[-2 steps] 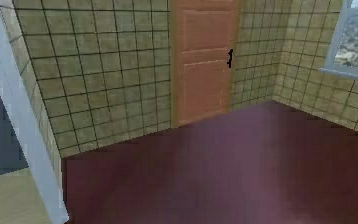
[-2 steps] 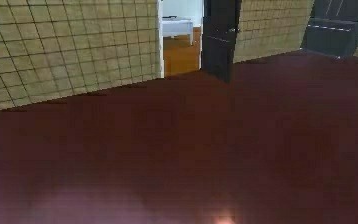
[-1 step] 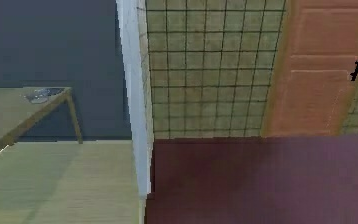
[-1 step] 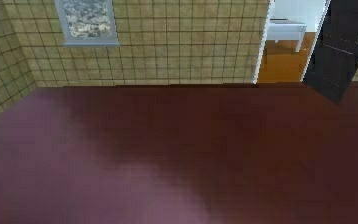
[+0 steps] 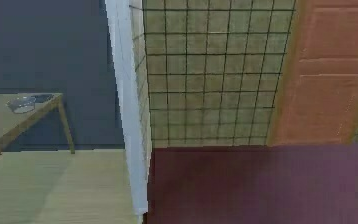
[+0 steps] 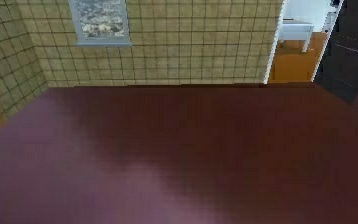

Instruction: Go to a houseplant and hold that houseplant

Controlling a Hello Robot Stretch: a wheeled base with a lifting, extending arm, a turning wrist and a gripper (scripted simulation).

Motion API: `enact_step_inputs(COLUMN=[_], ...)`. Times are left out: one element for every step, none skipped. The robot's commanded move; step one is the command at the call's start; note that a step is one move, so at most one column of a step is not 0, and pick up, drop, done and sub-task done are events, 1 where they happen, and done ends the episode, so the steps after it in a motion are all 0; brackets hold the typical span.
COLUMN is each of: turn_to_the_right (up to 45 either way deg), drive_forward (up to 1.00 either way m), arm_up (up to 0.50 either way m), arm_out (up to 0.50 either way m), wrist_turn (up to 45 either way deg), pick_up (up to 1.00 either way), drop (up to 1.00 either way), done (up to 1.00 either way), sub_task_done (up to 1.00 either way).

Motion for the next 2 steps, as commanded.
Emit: enact_step_inputs(turn_to_the_right=[-45.0, -15.0], drive_forward=[0.00, 0.00], arm_up=[0.00, 0.00], arm_out=[0.00, 0.00], wrist_turn=[0.0, 0.0], pick_up=[0.00, 0.00], drop=[0.00, 0.00], done=[0.00, 0.00], sub_task_done=[0.00, 0.00])
